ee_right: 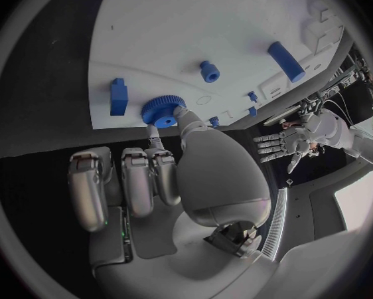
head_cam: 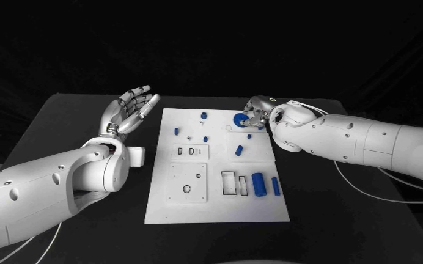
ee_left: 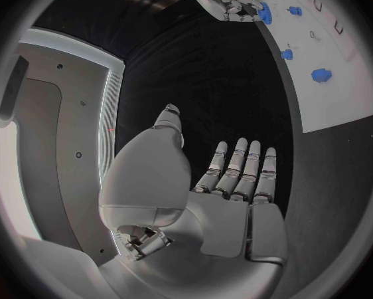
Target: Assemble the parts on the task board
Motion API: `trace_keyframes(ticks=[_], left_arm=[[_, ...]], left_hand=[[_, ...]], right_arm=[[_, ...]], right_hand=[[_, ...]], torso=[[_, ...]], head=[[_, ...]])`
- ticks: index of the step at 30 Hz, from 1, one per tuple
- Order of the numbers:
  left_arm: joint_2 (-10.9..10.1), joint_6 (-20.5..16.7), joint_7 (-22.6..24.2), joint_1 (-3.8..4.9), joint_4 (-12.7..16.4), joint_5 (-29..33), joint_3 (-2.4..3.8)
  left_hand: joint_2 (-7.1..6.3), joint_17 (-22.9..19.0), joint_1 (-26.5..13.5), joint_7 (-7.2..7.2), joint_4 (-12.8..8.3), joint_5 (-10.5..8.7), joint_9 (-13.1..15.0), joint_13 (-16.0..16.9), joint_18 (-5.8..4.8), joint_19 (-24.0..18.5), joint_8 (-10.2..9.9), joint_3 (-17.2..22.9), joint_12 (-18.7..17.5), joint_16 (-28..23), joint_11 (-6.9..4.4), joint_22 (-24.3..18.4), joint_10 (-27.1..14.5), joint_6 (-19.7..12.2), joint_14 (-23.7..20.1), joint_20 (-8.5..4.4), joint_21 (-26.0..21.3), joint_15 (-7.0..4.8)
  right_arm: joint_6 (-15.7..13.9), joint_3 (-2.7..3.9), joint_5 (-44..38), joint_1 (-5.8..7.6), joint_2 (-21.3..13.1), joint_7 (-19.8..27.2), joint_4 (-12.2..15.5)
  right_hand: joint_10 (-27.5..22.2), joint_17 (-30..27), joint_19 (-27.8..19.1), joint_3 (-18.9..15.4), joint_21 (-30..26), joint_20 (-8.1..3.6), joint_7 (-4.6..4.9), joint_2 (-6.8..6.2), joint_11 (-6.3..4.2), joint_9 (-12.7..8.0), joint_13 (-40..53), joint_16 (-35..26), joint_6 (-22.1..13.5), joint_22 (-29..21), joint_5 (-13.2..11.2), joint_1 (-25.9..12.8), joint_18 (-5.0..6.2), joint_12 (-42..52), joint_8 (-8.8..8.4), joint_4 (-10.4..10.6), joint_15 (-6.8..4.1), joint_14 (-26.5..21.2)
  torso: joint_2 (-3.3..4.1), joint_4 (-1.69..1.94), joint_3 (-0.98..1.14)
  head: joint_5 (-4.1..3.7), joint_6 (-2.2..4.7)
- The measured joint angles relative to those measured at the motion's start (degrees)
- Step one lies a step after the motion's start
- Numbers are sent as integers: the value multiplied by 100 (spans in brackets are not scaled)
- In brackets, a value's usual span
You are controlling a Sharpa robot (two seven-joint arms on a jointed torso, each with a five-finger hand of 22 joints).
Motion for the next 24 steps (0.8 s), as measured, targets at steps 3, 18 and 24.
trace_keyframes(ticks=[3,18,24], left_arm=[[0,0,0,0,2,0,0],[2,0,0,0,5,0,0],[4,0,-1,0,5,0,0]], left_hand=[[0,0,0,0,0,0,0,0,1,0,0,0,0,0,0,0,0,0,0,0,0,0],[0,0,0,0,0,0,-6,0,0,0,0,0,0,0,0,1,0,0,1,0,0,-1],[0,0,0,0,0,0,-5,0,0,0,0,0,0,12,0,1,0,0,1,0,0,-1]], right_arm=[[11,1,-7,2,4,-17,2],[53,11,-28,11,28,-78,5],[-13,16,-31,15,15,-69,41]], right_hand=[[0,0,0,47,0,0,0,0,0,17,0,0,0,0,-22,0,0,0,0,-31,0,0],[0,-1,0,377,0,0,-8,53,0,94,0,0,347,-1,99,166,0,0,5,-265,0,0],[0,-2,0,539,0,0,84,77,0,99,4,0,473,-1,136,262,0,0,70,-394,0,0]], torso=[[-1,-1,0],[-9,2,-3],[-10,5,-4]], head=[[5,1],[13,-3],[24,5]])
